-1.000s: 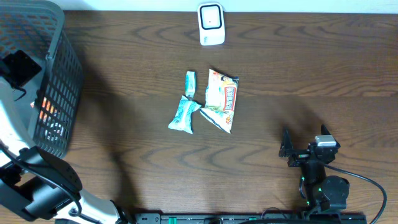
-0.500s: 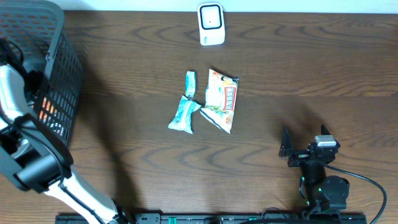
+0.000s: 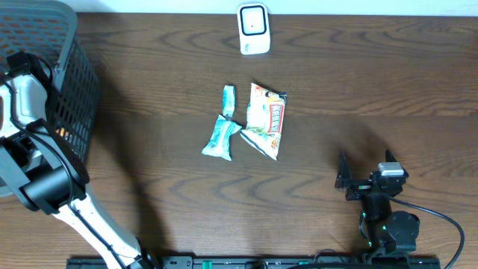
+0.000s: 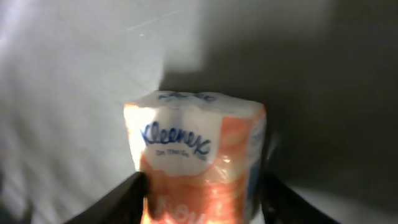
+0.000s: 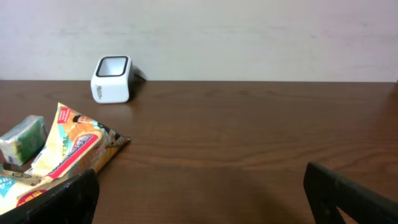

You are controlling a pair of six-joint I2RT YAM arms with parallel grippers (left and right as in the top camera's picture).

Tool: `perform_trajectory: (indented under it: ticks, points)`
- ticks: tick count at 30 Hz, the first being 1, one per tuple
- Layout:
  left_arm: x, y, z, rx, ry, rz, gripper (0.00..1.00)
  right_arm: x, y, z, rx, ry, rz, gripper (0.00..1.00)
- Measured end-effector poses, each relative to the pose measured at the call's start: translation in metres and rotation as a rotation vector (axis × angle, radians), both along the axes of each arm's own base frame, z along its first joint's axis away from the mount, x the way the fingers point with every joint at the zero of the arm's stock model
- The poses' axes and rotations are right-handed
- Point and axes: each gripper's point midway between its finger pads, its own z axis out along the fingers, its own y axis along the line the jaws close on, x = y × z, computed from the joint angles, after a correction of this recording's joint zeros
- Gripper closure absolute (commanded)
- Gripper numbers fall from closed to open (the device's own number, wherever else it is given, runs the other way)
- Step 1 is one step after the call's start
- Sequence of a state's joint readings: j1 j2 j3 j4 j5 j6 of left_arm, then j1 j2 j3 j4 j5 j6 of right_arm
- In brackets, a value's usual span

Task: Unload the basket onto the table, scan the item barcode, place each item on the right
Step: 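Grasp the orange Kleenex tissue box and lift it out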

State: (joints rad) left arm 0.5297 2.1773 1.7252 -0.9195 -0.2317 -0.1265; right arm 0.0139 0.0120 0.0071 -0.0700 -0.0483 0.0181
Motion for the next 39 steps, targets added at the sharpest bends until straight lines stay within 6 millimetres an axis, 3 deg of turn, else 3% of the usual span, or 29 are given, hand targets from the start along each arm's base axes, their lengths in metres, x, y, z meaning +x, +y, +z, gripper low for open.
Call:
perform_trajectory:
  ticks: [3,8,16,20,24,29,33,36,39]
  points:
    - [-0.004,0.000,0.000,0.005,0.018,0.003,0.60,0.000,0.000,0.000,0.000,0.000,0.000,0.01]
    - [-0.008,0.001,0.001,0.011,0.038,0.005,0.92,0.000,0.000,0.000,0.000,0.000,0.000,0.01]
    - [-0.017,-0.002,0.003,0.010,0.048,0.088,0.92,0.000,0.000,0.000,0.000,0.000,0.000,0.01]
    - [-0.014,-0.002,0.021,0.031,-0.020,0.175,0.93,0.000,0.000,0.000,0.000,0.000,0.000,0.01]
    - [-0.005,0.003,0.083,0.100,-0.227,0.294,0.93,0.000,0.000,0.000,0.000,0.000,0.000,0.01]
    - [0.002,0.000,0.210,0.187,-0.639,0.392,0.93,0.000,0.000,0.000,0.000,0.000,0.000,0.01]
    - [-0.007,-0.013,0.300,0.219,-0.924,0.390,0.92,0.000,0.000,0.000,0.000,0.000,0.000,0.01]
    - [-0.020,-0.028,0.346,0.222,-1.066,0.366,0.92,0.000,0.000,0.000,0.000,0.000,0.000,0.01]
    - [-0.027,-0.046,0.378,0.189,-1.177,0.322,0.93,0.000,0.000,0.000,0.000,0.000,0.000,0.01]
